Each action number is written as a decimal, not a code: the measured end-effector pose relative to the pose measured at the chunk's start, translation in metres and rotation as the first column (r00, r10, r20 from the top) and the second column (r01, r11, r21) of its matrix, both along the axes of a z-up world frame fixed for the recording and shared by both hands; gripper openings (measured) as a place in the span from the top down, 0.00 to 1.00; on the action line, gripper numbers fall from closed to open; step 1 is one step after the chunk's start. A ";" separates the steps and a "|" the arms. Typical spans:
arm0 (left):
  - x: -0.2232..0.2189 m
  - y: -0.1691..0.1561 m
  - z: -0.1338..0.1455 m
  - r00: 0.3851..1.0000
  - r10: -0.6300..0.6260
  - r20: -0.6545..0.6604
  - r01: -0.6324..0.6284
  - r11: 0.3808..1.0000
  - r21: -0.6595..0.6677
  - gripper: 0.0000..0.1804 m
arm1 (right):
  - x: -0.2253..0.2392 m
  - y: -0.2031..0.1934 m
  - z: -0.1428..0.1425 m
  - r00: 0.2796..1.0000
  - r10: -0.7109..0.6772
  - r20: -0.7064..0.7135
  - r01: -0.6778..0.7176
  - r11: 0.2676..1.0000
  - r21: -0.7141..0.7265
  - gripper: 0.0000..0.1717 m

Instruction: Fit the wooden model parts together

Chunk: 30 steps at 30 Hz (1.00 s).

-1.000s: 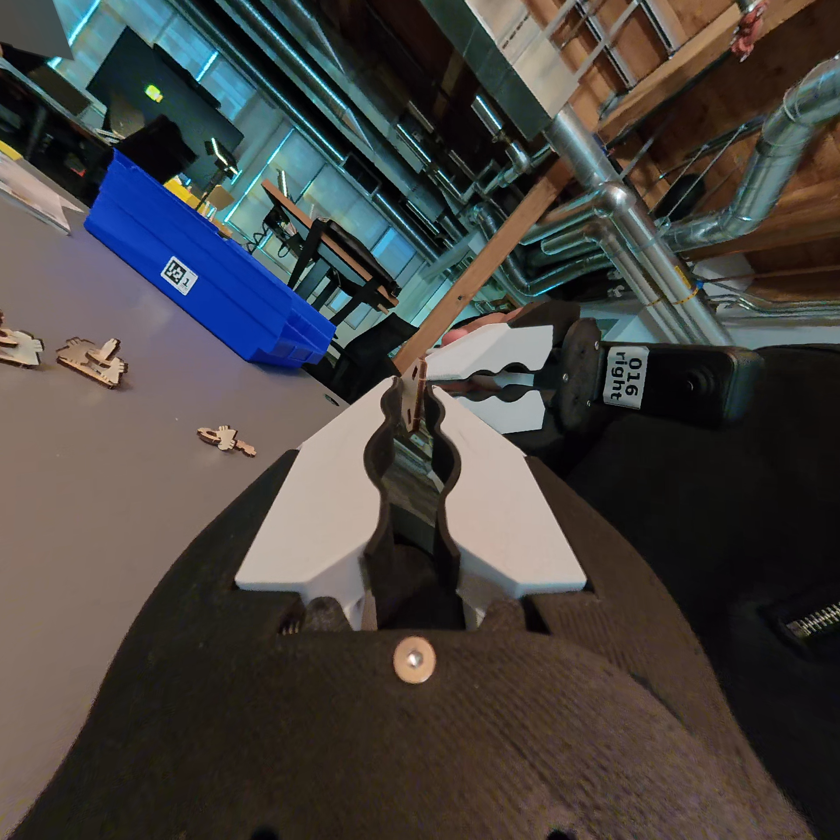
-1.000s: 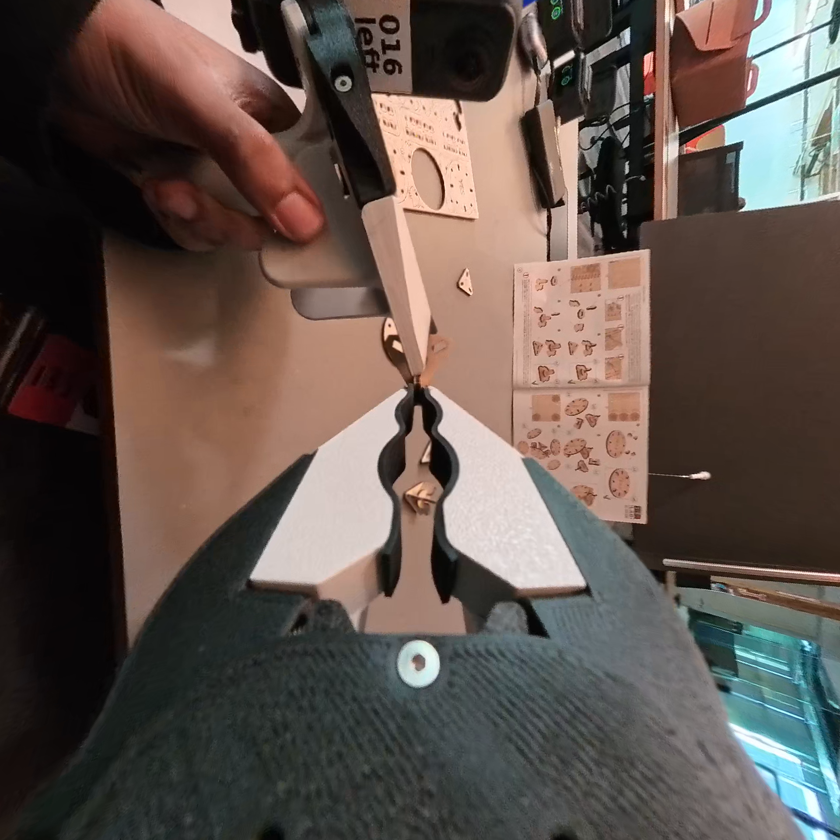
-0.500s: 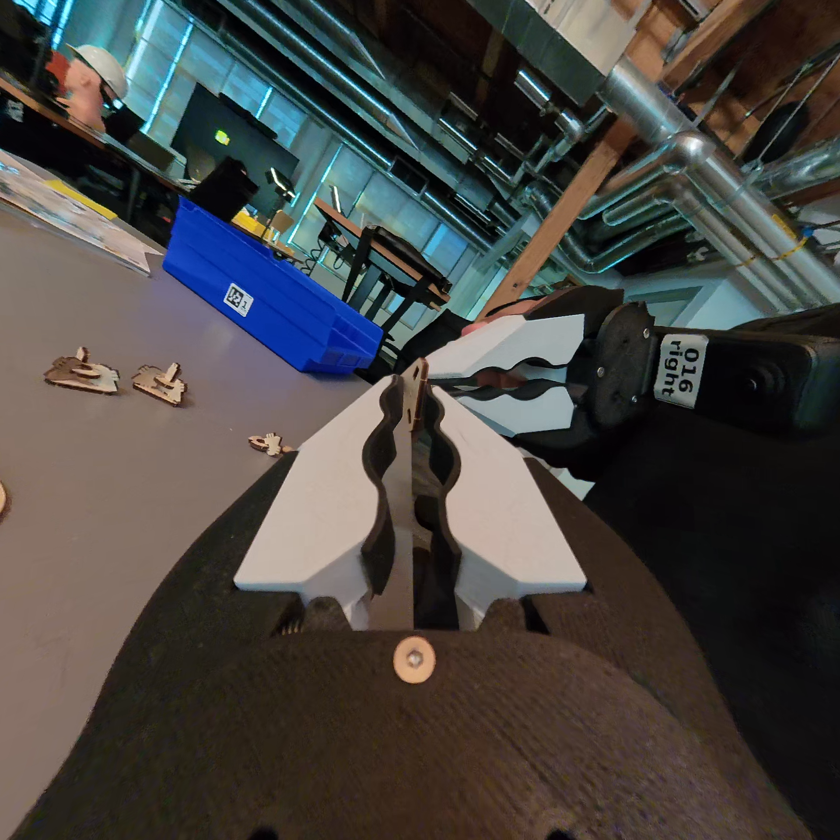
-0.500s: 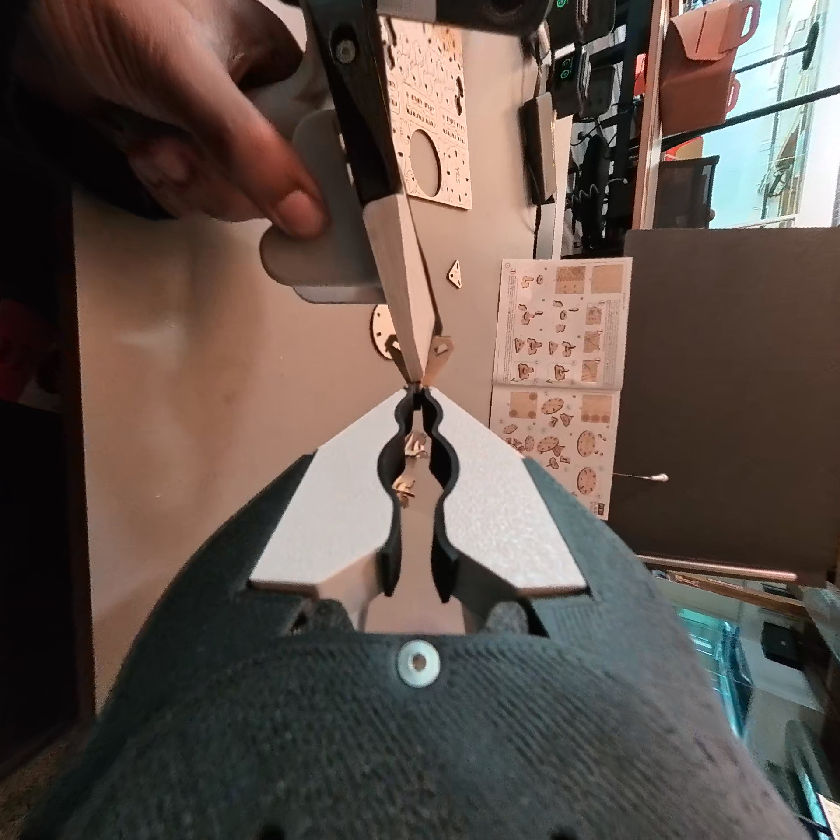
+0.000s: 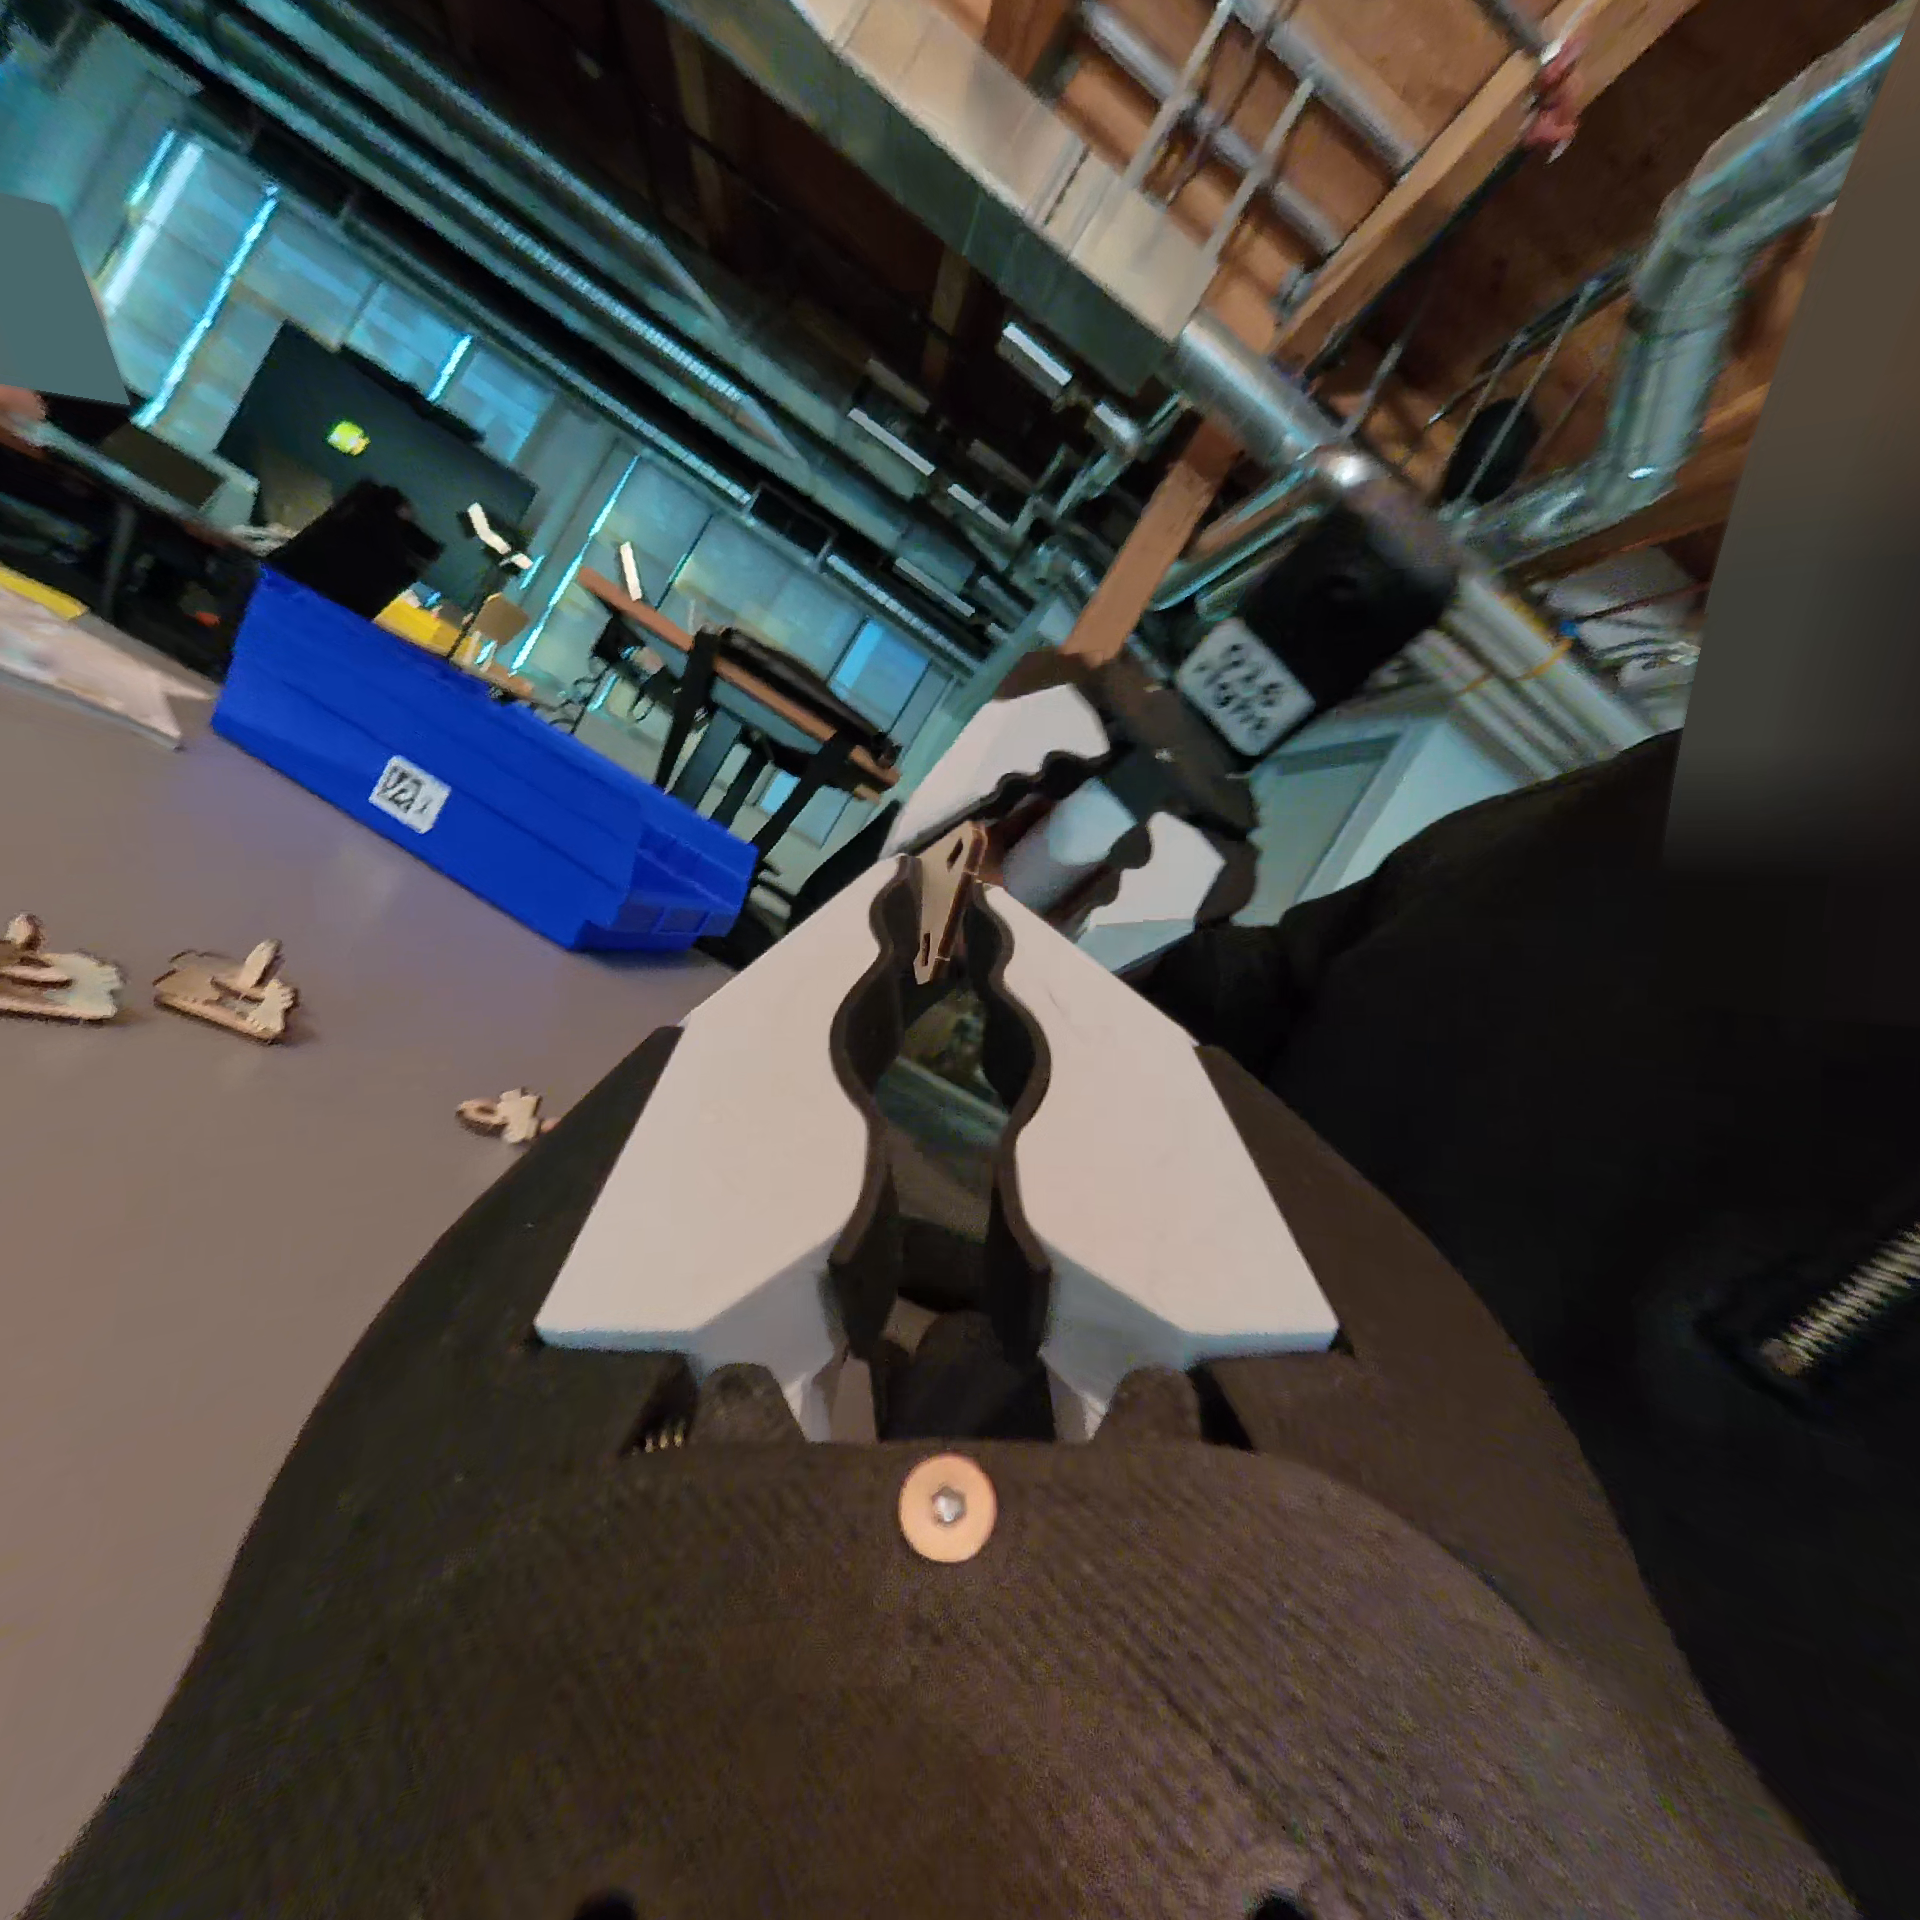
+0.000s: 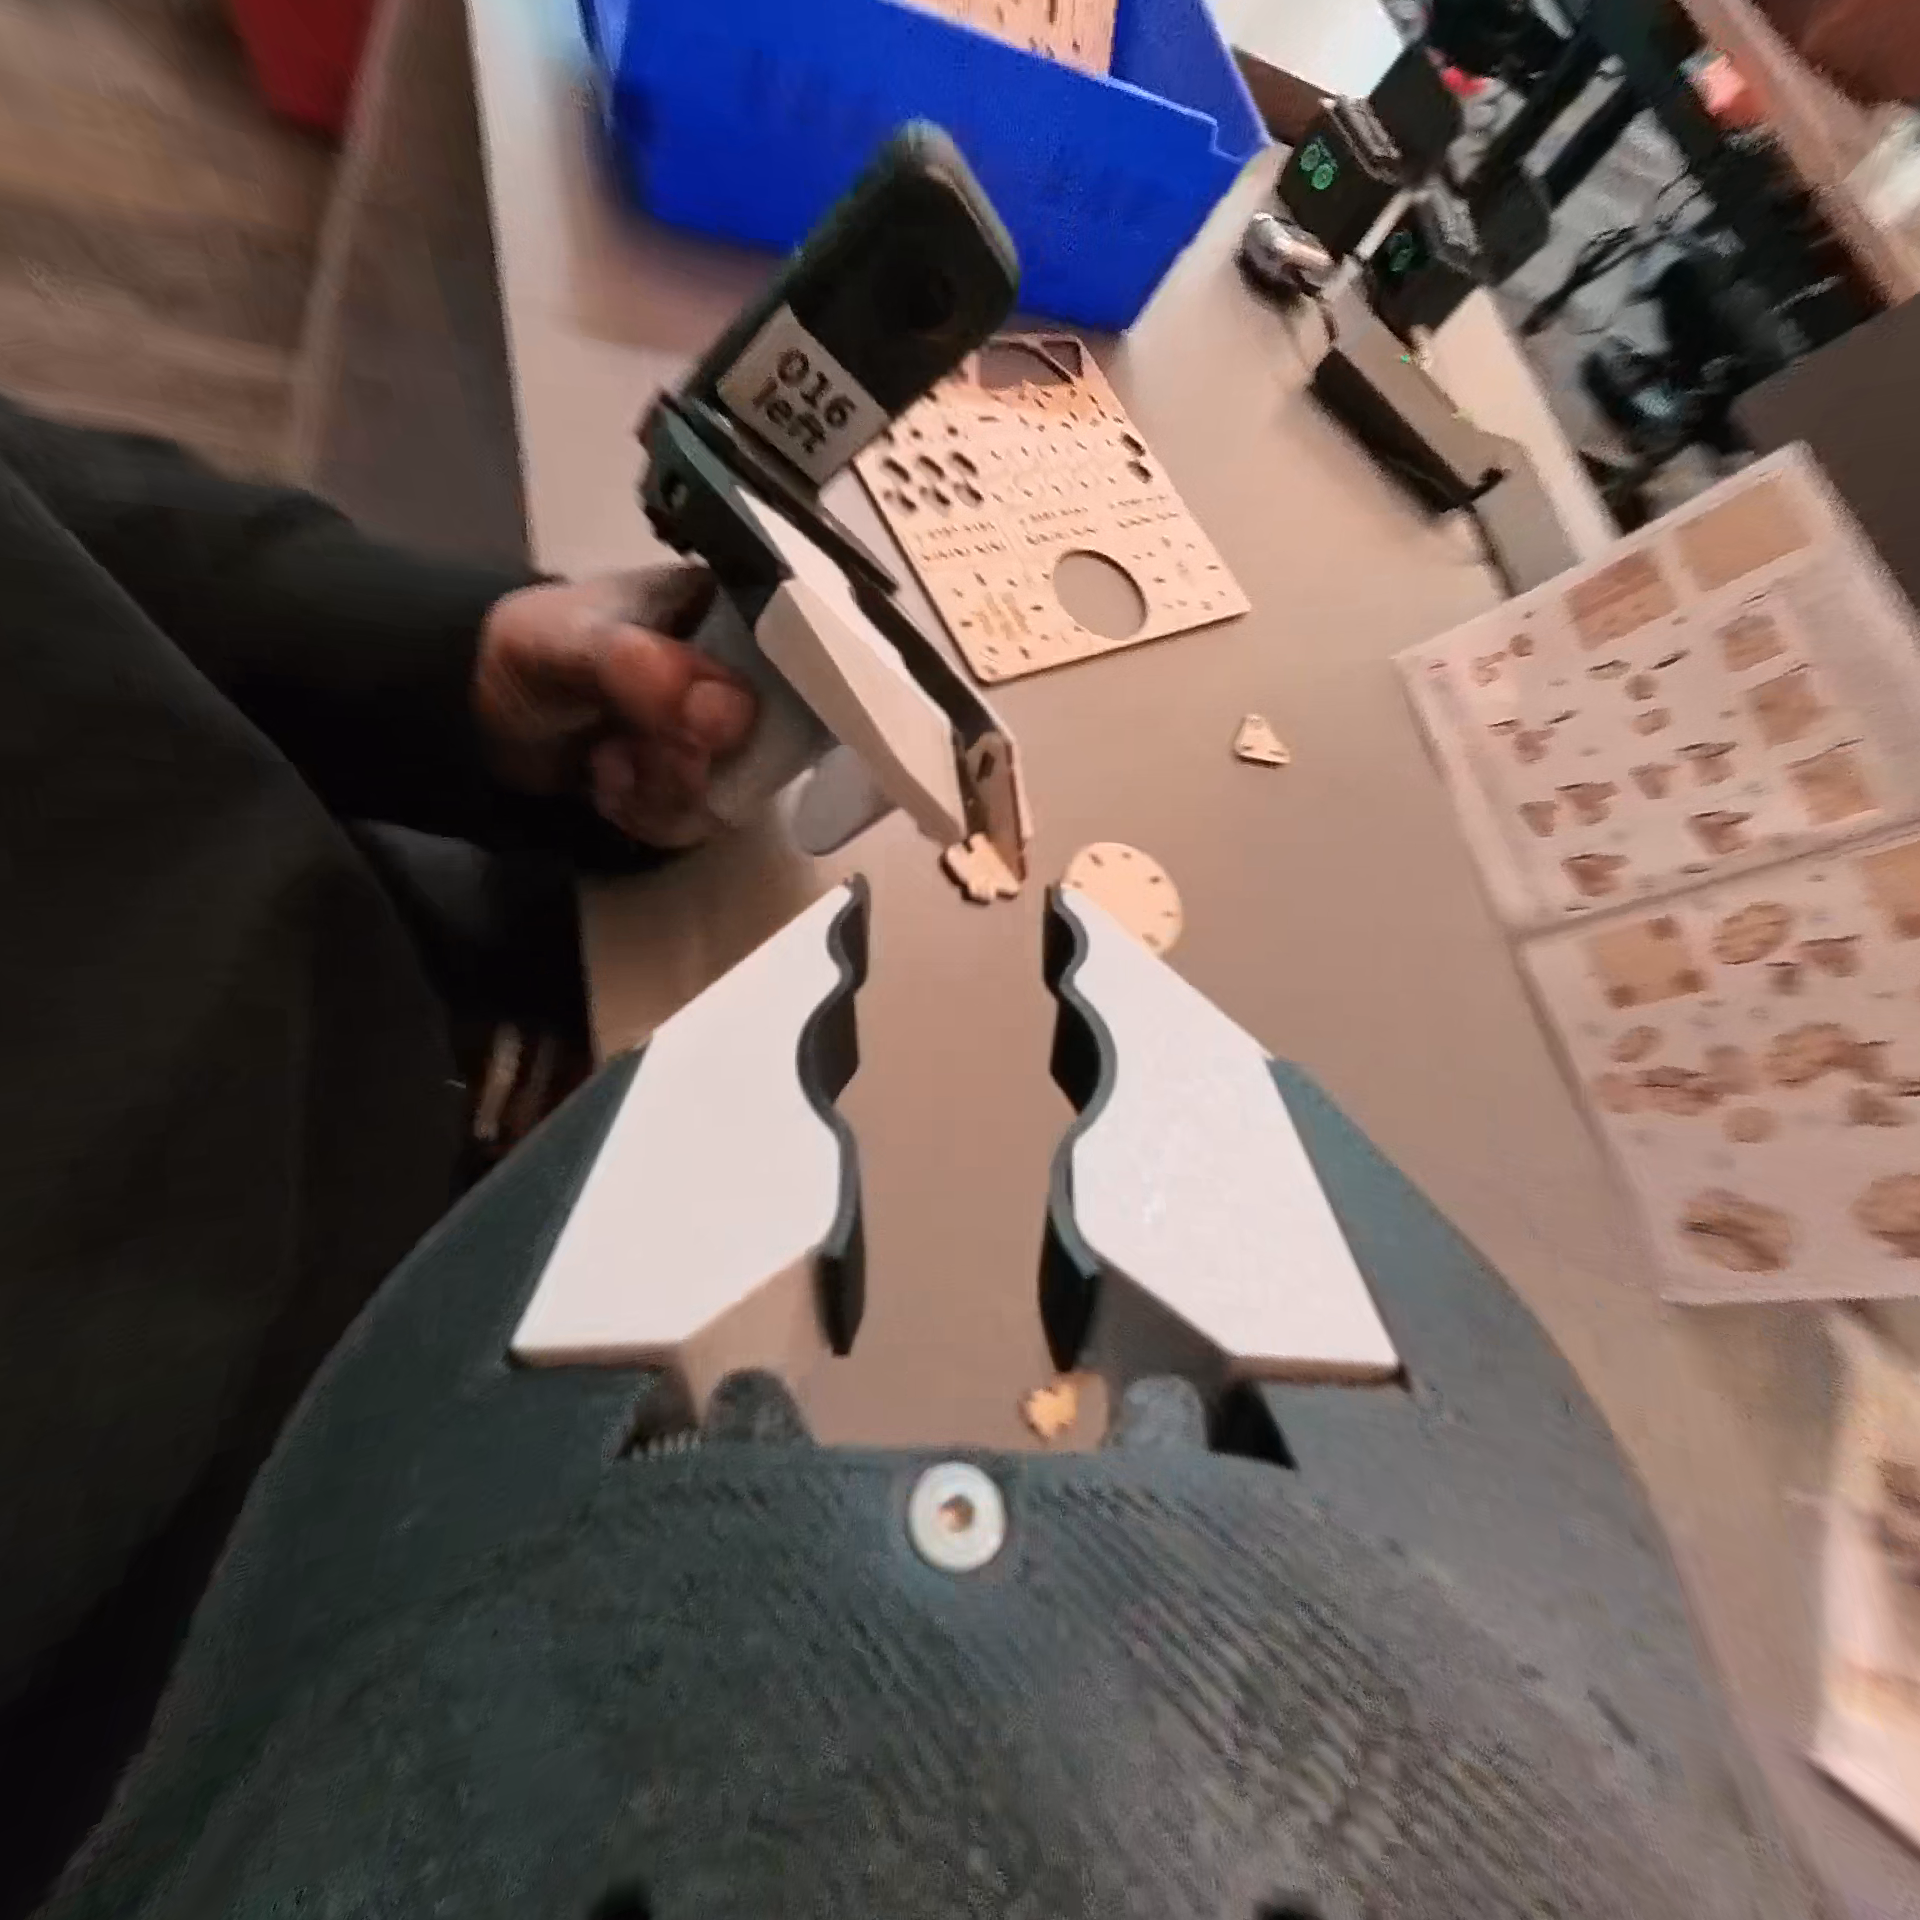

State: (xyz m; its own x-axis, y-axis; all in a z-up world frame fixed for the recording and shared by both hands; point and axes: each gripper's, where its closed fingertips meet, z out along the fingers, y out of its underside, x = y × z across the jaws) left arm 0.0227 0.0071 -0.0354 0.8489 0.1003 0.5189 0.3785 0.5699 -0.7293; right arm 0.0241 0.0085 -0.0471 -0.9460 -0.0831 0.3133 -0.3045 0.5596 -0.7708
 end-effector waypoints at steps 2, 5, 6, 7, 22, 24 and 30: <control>0.005 -0.003 0.005 0.999 -0.041 -0.018 0.042 0.998 0.049 0.96 | 0.007 0.000 0.002 0.985 0.017 0.171 -0.008 0.998 -0.058 0.78; 0.010 -0.001 0.008 0.996 -0.083 -0.036 0.085 0.994 0.062 0.96 | 0.015 0.000 0.008 0.927 0.065 0.370 -0.011 0.989 -0.145 0.77; 0.011 0.002 0.008 0.995 -0.093 -0.040 0.096 0.994 0.055 0.96 | 0.016 0.001 0.010 0.907 0.079 0.413 -0.013 0.987 -0.161 0.76; 0.012 0.004 0.007 0.994 -0.101 -0.044 0.104 0.993 0.048 0.96 | 0.018 0.001 0.010 0.890 0.090 0.447 -0.015 0.985 -0.170 0.76; 0.011 0.012 0.005 0.994 -0.105 -0.039 0.105 0.994 0.012 0.96 | 0.012 0.009 0.014 0.839 0.096 0.535 0.034 0.973 -0.228 0.90; 0.012 0.012 0.004 0.992 -0.118 -0.035 0.119 0.993 0.017 0.98 | 0.011 0.010 0.014 0.850 0.086 0.520 0.037 0.975 -0.221 0.90; 0.014 0.015 0.004 0.991 -0.127 -0.048 0.127 0.992 0.005 0.98 | 0.014 0.012 0.009 0.885 0.076 0.459 0.016 0.981 -0.193 0.90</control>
State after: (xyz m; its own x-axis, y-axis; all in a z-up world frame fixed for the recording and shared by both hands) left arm 0.0370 0.0217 -0.0310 0.8781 -0.0135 0.4782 0.4132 0.5252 -0.7439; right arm 0.0383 0.0200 -0.0383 -0.9843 -0.0978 -0.1470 0.0982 0.3890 -0.9160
